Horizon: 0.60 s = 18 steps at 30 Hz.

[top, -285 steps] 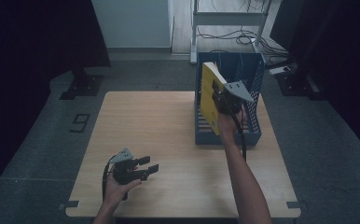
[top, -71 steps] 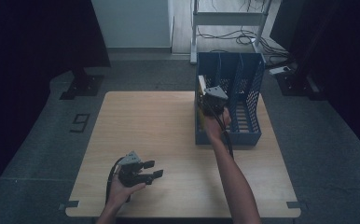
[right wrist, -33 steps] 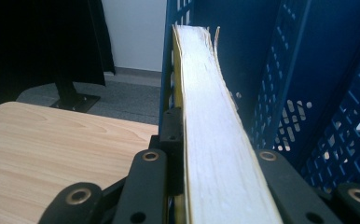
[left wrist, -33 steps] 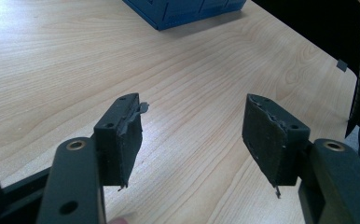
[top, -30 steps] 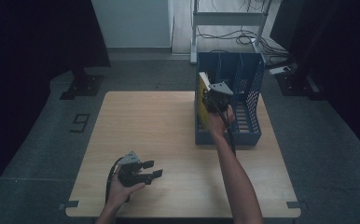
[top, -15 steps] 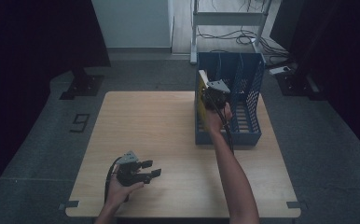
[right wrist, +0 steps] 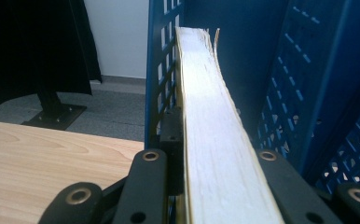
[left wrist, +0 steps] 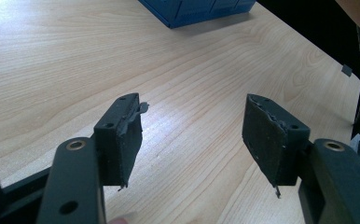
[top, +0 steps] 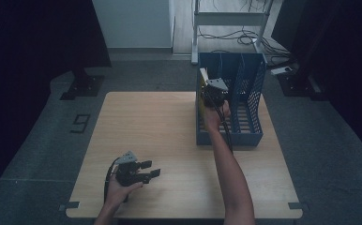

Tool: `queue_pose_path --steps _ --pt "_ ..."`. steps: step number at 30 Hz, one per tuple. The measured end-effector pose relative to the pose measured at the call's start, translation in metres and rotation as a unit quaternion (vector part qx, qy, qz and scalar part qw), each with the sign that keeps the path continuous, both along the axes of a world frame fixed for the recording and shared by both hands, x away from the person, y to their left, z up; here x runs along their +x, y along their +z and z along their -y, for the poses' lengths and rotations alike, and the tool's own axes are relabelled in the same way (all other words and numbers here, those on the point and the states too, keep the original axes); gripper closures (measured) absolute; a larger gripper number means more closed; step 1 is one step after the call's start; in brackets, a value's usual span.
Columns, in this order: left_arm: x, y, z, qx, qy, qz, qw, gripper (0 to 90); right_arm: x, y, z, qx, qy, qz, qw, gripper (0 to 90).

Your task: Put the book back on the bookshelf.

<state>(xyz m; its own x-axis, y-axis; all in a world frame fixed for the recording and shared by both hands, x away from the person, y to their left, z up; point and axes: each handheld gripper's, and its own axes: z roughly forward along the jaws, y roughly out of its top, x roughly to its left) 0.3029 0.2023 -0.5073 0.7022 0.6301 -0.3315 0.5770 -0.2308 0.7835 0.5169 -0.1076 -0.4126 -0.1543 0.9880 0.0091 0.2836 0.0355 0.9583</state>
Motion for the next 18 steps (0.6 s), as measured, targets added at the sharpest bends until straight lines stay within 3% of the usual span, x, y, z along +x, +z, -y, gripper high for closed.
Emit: queue_pose_path --steps 18 --pt "0.0 -0.003 0.002 0.006 -0.003 -0.003 1.0 37.5 0.015 0.001 0.0 -0.012 0.0 0.011 0.9999 74.6"
